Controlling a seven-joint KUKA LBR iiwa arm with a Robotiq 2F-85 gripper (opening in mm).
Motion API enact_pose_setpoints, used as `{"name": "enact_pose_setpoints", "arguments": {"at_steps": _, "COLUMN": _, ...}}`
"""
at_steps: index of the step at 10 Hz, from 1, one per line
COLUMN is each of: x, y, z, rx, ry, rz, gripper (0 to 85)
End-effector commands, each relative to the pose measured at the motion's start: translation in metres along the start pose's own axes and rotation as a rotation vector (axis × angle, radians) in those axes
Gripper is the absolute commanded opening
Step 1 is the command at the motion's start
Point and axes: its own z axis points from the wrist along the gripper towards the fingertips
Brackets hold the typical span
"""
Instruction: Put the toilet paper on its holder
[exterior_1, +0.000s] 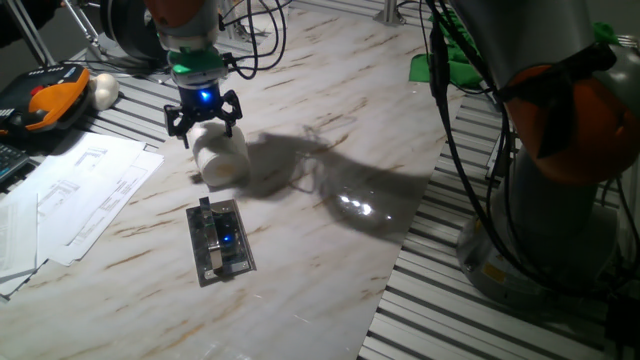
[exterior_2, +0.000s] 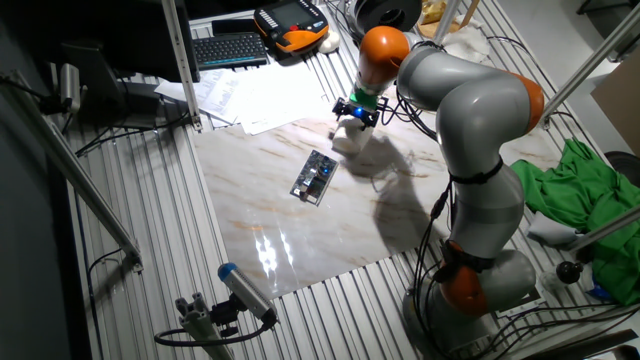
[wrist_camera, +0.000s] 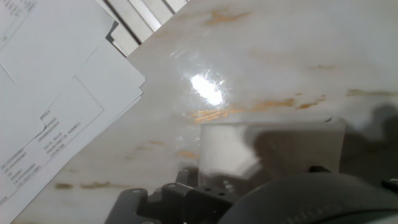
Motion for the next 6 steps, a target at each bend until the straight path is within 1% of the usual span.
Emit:
{"name": "enact_pose_setpoints", "arguments": {"at_steps": 1, "x": 0.0003, "y": 0.0, "z": 0.0004, "rx": 0.0, "ry": 0.0, "rz": -0.001, "gripper": 85.0}}
{"name": "enact_pose_setpoints", "arguments": {"at_steps": 2, "x": 0.0014, "y": 0.0004, "z": 0.0012, "rx": -0.005, "ry": -0.004, "rz": -0.005, "gripper": 68.0}}
{"name": "enact_pose_setpoints", "arguments": {"at_steps": 3, "x": 0.0031, "y": 0.001, "z": 0.0024, "rx": -0.003, "ry": -0.015, "rz": -0.01, "gripper": 68.0}}
{"name": "enact_pose_setpoints", "arguments": {"at_steps": 6, "x": 0.0058, "y": 0.0016, "z": 0.0032, "rx": -0.003, "ry": -0.017, "rz": -0.029, "gripper": 68.0}}
